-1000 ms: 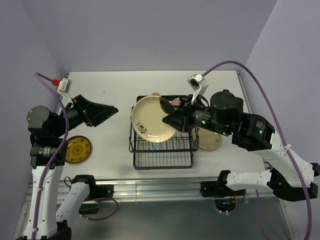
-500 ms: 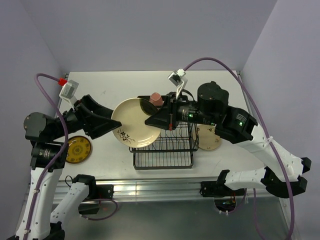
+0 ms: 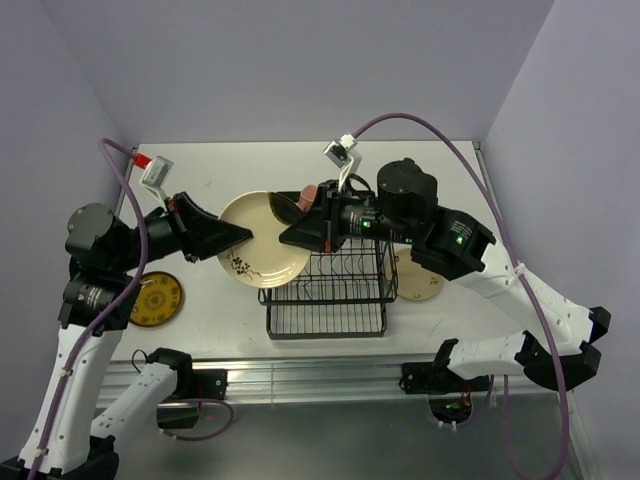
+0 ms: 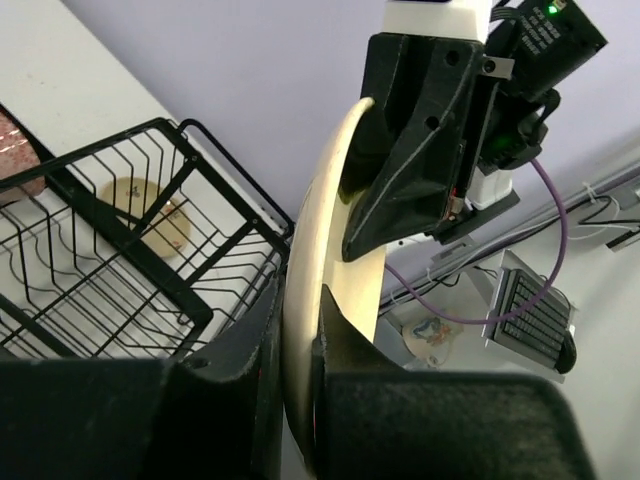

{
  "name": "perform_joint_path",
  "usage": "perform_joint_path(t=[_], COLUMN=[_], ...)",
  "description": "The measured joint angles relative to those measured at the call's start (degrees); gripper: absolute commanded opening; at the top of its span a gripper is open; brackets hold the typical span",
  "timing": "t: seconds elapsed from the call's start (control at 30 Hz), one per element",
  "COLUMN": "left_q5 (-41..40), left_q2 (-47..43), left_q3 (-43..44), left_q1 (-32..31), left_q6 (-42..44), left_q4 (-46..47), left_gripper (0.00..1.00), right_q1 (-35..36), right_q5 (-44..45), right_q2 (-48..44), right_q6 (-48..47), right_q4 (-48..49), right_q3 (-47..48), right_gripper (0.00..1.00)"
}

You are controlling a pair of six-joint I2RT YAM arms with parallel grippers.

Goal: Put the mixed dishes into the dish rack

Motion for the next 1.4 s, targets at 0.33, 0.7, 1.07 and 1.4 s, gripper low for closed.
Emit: perform_joint_path(t=[0.33,0.7,1.07,1.4], left_q5=[-11.15,-41.97,-82.55,-101.29], left_q2=[3.74,19.04,31.26,37.92], left_q3=[12.35,26.56,42.05,49.70], left_q1=[-4.39,-25.27,-51.76,-62.05], left_q6=[5.95,11.32,2.97,-6.80], left_q4=[-13.92,-30.10,-51.78,-63.30], left_gripper=[0.00,0.00,0.00,0.00], right_q1=[-1.16,-4.09,-4.55,-5.16], right_q5=[14.71,34.29,37.90,37.88], right_q2=[-6.67,-22.58,-22.14,-23.30], right_q6=[0.48,0.42,0.17,-0.46], right_q4=[-3.48,-13.09,-19.61,-20.35], right_q3=[-1.36,-2.67,-7.56,-8.61], right_gripper=[1.00,1.00,1.00,1.00])
